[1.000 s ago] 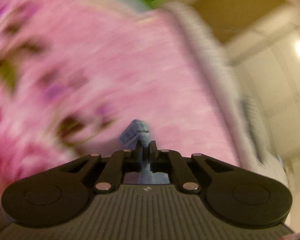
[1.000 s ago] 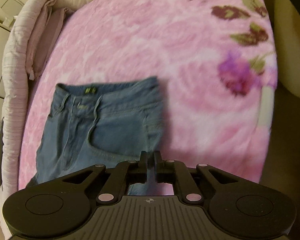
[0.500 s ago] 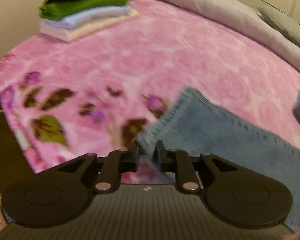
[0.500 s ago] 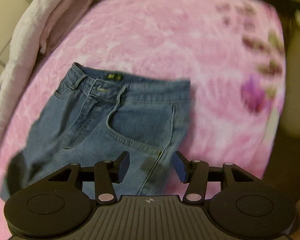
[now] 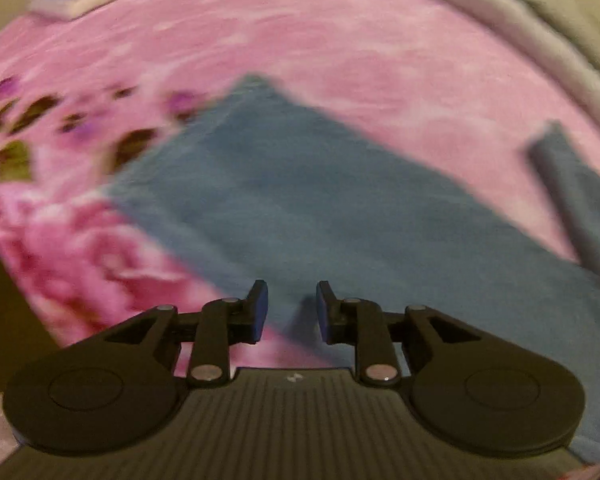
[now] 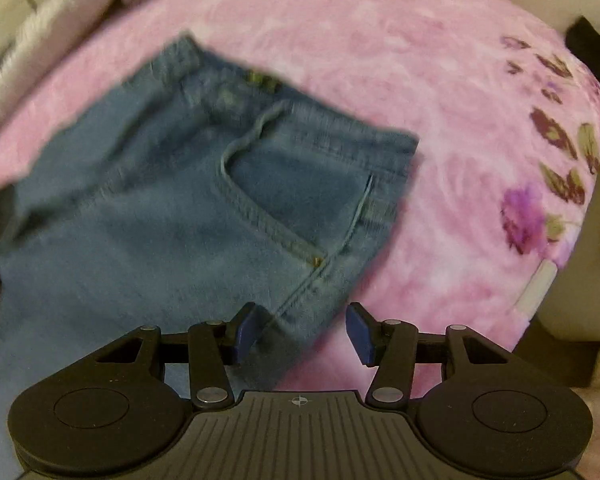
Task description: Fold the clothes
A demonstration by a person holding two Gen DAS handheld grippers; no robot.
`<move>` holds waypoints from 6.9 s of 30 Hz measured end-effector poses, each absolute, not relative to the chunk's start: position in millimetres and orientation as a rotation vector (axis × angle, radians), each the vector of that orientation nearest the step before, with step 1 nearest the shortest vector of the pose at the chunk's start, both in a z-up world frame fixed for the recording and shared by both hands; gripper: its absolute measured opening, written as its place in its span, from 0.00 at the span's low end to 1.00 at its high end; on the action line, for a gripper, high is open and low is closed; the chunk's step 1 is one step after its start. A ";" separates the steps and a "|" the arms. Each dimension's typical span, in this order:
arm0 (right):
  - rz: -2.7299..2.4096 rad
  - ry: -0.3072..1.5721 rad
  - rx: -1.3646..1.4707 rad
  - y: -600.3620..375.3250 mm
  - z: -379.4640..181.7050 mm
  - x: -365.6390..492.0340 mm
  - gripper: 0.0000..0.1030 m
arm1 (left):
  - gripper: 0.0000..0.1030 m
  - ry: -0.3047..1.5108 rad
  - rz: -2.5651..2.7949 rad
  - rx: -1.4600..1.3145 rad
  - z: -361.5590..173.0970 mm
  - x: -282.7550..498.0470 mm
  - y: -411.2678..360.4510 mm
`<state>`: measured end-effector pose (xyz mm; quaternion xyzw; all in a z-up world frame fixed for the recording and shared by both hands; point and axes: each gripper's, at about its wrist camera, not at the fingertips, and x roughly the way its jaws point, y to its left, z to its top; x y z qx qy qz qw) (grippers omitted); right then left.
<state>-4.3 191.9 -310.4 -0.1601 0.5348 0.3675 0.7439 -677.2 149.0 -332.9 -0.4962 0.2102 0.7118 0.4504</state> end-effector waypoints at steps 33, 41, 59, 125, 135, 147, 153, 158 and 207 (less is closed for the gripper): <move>1.533 1.280 -0.184 356.7 -338.0 -244.8 0.63 | 0.25 0.546 1.255 -1.236 -353.0 -662.4 343.4; 1.706 1.324 -0.243 397.3 -353.0 -285.3 0.14 | 0.25 0.547 1.249 -1.232 -352.7 -656.0 357.8; 0.914 1.438 -0.053 342.9 -334.9 -105.7 0.15 | 0.26 0.807 0.994 -0.789 -344.7 -544.9 371.9; 1.008 1.279 -0.285 355.7 -340.7 -49.4 0.70 | 0.30 1.126 0.891 0.287 -368.5 -391.5 301.3; 0.961 1.315 -0.250 336.8 -338.6 -51.9 0.70 | 0.28 1.140 0.673 0.563 -398.9 -386.5 291.8; 0.904 1.377 -0.175 330.4 -333.9 -59.3 0.70 | 0.06 1.052 0.682 0.398 -380.6 -402.2 317.9; 0.908 1.370 -0.175 333.0 -326.7 -62.7 0.70 | 0.06 0.846 1.135 -0.028 -294.3 -512.3 385.4; 0.916 1.376 -0.160 333.7 -324.1 -69.6 0.70 | 0.05 0.645 1.492 -0.346 -229.8 -612.5 440.4; 0.898 1.384 -0.219 286.1 -321.9 -112.3 0.70 | 0.13 0.529 1.446 -1.207 -335.8 -713.1 352.1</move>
